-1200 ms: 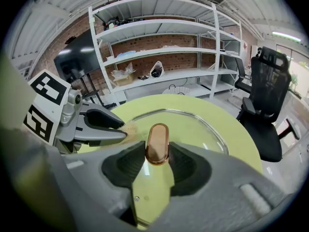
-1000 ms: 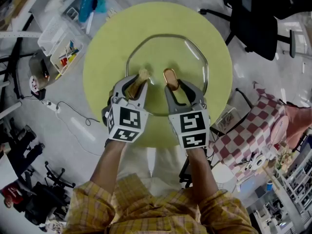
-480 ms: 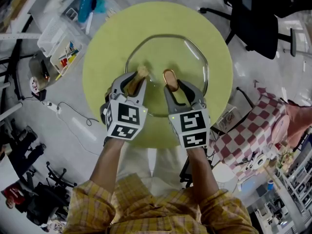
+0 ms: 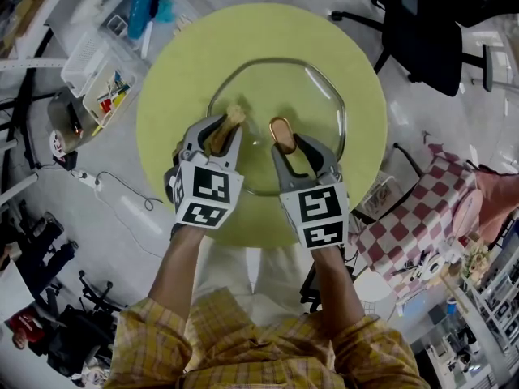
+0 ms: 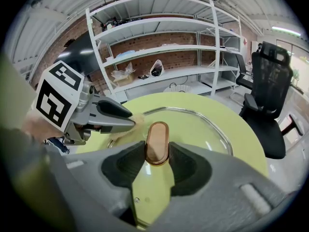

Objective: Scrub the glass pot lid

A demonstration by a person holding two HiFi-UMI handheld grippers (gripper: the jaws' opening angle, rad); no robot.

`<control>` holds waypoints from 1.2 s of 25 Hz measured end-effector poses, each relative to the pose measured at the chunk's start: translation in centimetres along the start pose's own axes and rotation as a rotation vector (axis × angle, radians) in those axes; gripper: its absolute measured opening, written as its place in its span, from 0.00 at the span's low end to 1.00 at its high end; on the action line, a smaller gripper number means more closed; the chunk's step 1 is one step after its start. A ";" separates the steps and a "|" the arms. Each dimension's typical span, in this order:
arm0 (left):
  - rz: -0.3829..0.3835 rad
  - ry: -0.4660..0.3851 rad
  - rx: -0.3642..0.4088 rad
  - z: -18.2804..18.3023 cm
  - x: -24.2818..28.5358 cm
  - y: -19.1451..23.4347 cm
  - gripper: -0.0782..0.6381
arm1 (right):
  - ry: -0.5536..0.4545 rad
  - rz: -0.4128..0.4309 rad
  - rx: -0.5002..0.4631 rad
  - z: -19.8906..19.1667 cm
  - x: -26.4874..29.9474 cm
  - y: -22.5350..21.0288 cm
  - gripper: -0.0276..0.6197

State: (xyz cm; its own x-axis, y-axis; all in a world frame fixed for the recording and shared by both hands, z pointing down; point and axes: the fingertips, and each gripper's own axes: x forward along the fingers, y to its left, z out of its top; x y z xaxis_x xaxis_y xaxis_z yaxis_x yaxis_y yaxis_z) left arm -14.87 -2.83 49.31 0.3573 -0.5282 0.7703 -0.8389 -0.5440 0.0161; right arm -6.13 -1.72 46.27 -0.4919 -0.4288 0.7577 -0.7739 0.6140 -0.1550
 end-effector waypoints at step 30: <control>-0.041 0.008 0.010 3.3 2.8 1.5 0.26 | 0.009 0.002 0.000 0.1 0.0 -0.2 0.27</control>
State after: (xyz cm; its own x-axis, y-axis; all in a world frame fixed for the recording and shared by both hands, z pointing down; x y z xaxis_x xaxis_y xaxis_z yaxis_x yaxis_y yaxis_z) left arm -13.79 -7.27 49.38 0.3877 -0.5002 0.7743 -0.8196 -0.5715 0.0412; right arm -5.98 -1.91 46.29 -0.4898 -0.4213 0.7633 -0.7729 0.6149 -0.1566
